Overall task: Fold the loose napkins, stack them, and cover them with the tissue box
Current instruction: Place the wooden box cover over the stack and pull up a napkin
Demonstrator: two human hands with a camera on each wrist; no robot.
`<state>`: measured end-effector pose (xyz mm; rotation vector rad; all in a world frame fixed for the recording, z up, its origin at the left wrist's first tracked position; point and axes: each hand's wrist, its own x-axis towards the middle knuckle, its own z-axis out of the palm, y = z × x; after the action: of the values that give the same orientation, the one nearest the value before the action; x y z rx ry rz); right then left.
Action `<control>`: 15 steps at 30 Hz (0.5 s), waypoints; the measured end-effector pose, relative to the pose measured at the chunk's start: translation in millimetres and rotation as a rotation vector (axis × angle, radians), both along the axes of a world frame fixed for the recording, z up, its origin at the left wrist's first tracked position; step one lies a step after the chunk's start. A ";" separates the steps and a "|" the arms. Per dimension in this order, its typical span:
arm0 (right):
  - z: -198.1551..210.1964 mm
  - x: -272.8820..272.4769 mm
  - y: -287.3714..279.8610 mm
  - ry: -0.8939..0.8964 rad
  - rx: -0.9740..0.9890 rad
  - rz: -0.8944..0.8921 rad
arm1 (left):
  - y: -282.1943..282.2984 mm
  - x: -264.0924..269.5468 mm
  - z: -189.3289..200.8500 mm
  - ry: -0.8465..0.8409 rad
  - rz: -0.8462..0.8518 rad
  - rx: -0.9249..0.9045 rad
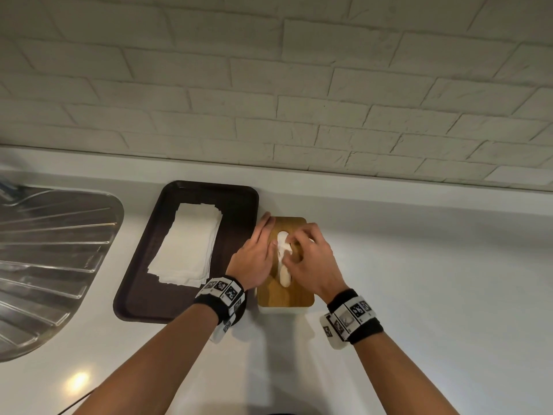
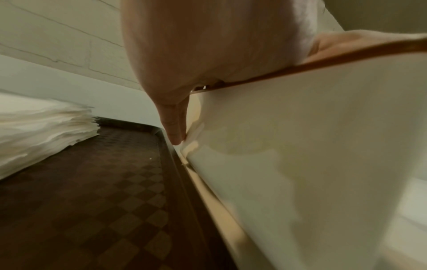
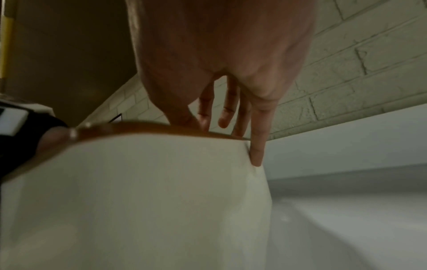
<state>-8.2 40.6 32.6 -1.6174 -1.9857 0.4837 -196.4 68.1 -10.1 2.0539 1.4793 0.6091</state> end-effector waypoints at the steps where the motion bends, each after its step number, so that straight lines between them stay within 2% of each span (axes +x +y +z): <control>1: 1.8 -3.8 0.4 -0.053 -0.020 0.010 | 0.2 -0.4 -0.5 -0.001 -0.004 0.006; 3: 3.7 -8.1 2.3 -0.118 -0.055 0.027 | 0.2 -1.0 -1.0 -0.005 -0.008 0.011; 4: 5.2 -8.3 2.3 -0.094 -0.069 0.021 | 0.2 -1.0 -1.6 -0.004 -0.009 0.010; 7: 10.7 -0.5 3.1 0.125 -0.067 -0.090 | 0.2 -0.9 -2.6 -0.023 -0.004 0.007; 9: 15.7 6.8 2.4 0.161 -0.006 -0.099 | 1.2 -1.2 -4.2 -0.044 -0.007 0.010; 11: 23.9 9.7 2.2 0.012 -0.030 0.061 | 1.9 -1.9 -5.6 -0.064 -0.003 -0.006; 13: 30.8 5.8 5.5 -0.354 -0.092 0.245 | 0.9 -2.1 -5.2 -0.095 0.000 -0.018; 15: 37.5 -1.3 11.5 -0.574 -0.152 0.313 | 0.5 -1.8 -4.1 -0.112 0.000 -0.015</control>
<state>-9.6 52.1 70.1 -1.6720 -2.7109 0.3067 -198.3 68.5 -14.2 1.9754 1.4148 0.6994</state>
